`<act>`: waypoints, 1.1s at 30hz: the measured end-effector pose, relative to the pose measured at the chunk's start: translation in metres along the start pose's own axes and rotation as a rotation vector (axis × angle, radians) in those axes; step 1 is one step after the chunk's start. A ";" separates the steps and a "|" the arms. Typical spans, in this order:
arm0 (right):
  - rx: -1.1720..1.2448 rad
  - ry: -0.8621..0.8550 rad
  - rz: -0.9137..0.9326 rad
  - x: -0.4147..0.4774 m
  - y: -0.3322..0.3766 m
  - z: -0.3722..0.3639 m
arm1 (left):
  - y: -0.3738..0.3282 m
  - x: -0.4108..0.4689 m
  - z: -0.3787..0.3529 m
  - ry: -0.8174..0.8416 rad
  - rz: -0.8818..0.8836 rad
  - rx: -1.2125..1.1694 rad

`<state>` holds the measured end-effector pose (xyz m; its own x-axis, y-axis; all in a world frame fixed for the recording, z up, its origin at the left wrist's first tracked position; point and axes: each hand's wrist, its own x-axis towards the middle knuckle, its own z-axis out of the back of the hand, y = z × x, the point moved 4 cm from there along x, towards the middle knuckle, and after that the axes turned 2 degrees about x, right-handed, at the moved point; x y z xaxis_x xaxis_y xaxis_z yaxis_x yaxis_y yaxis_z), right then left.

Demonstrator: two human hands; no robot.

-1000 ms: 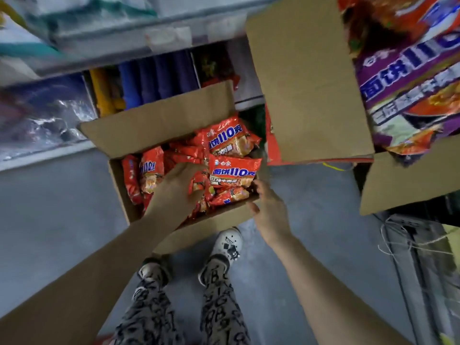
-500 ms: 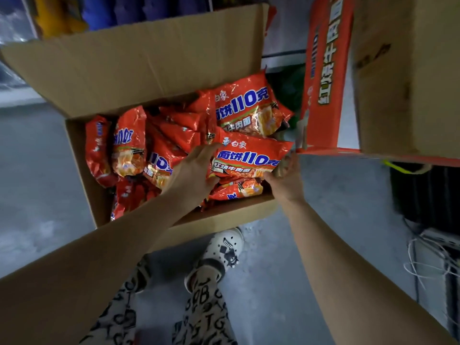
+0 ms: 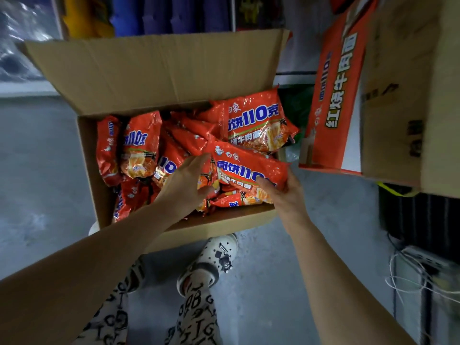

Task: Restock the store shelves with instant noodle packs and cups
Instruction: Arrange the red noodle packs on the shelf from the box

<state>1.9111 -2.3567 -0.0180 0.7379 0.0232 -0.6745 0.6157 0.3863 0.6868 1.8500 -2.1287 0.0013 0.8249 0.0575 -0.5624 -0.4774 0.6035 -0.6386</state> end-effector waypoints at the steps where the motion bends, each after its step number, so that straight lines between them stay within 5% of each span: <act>1: 0.056 0.006 -0.005 -0.008 0.014 -0.002 | 0.000 -0.002 0.006 -0.005 0.014 -0.027; 12: 0.118 0.254 -0.129 -0.025 0.096 -0.046 | 0.011 0.003 0.064 -0.034 0.223 -0.598; 20: -0.413 -0.154 0.188 0.040 0.099 -0.040 | 0.039 0.015 0.072 -0.205 0.271 -0.709; 26: -0.736 -0.170 0.060 0.105 0.091 -0.036 | 0.056 0.027 0.073 -0.245 0.277 -0.709; 33: -0.651 -0.205 0.059 0.118 0.090 -0.046 | 0.059 0.029 0.075 -0.231 0.271 -0.661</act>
<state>2.0407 -2.2765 -0.0486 0.8421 -0.0886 -0.5321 0.3282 0.8670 0.3750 1.8688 -2.0317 -0.0127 0.6606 0.3458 -0.6664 -0.6948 -0.0547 -0.7171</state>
